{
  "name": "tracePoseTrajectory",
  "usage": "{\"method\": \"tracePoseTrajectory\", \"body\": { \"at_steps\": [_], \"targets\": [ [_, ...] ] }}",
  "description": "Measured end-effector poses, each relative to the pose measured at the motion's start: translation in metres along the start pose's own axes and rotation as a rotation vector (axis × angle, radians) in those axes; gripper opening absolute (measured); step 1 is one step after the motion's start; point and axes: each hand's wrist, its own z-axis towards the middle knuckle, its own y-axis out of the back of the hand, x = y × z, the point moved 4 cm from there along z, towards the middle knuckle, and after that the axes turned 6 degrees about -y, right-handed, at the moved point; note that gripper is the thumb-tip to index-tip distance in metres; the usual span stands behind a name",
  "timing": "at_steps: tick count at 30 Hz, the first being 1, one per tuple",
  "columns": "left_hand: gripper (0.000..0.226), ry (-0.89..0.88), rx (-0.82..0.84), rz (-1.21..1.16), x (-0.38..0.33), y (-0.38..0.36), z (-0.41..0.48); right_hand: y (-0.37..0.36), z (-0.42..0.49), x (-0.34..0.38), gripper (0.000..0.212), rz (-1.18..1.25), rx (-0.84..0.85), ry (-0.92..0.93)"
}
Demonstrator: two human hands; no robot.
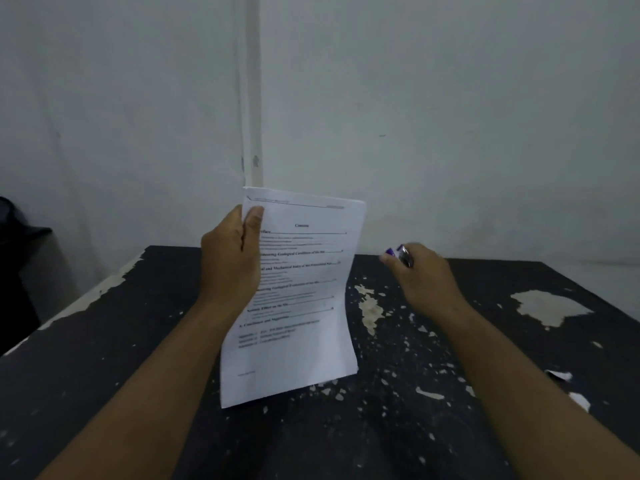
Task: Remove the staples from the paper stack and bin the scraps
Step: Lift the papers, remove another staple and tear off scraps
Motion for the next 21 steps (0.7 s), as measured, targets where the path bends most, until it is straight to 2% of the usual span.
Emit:
{"method": "tracePoseTrajectory", "body": {
  "at_steps": [5, 10, 17, 21],
  "targets": [
    [0.040, 0.003, 0.018, 0.016, 0.004, -0.001, -0.005, -0.034, -0.017, -0.074, 0.035, -0.301, 0.196, -0.309],
    [0.037, -0.030, 0.043, 0.019, 0.002, -0.004, -0.011, -0.039, -0.032, -0.112, 0.043, -0.416, 0.153, -0.485],
    [0.029, -0.030, 0.087, 0.018, 0.006, -0.007, -0.018, -0.035, -0.040, -0.125, 0.043, -0.607, 0.075, -0.524],
    [0.028, -0.017, 0.099, -0.015, 0.007, -0.007, -0.019, -0.035, -0.040, -0.109, 0.043, -0.692, -0.001, -0.429]
  ]
}}
